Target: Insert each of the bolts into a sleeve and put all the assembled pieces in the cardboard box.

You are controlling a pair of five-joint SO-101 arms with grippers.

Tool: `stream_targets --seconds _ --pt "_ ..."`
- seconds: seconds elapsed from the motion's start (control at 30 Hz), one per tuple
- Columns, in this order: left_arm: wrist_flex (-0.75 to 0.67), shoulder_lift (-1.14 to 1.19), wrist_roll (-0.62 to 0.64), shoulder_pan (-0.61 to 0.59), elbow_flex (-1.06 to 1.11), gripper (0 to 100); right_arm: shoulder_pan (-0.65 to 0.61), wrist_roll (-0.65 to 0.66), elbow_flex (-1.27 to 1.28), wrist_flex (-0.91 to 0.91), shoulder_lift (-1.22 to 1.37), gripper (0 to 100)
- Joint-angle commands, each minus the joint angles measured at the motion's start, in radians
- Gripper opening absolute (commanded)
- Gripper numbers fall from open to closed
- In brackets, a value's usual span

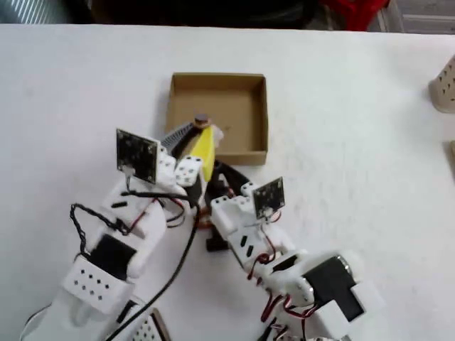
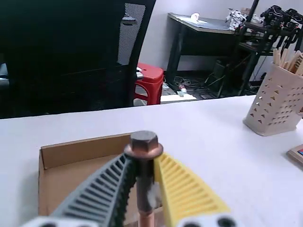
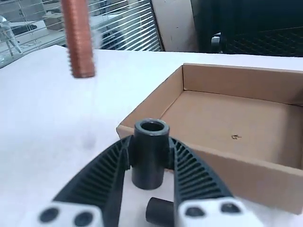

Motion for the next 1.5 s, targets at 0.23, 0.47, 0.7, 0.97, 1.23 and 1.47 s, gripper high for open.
stream_targets --seconds 0.23,0.47,0.7,0.97,1.23,1.47 --pt "-0.138 -0.028 -0.008 0.061 0.084 2 0.007 -0.009 -0.032 -0.027 -0.001 1.6" --pt "-0.272 0.162 -0.009 0.056 0.068 2 0.007 -0.009 -0.032 -0.027 -0.001 1.6" --pt "-0.376 0.275 -0.009 0.016 0.052 2 0.007 -0.009 -0.032 -0.027 -0.001 1.6" --pt "-0.423 0.277 -0.009 -0.035 0.052 2 -0.013 -0.009 -0.020 -0.027 -0.001 1.6" --pt "-0.422 0.282 -0.008 -0.027 0.052 2 -0.013 -0.009 -0.020 -0.027 -0.004 1.6" --pt "-0.417 0.283 -0.008 0.019 0.058 2 -0.013 -0.009 -0.020 -0.027 -0.007 1.6"
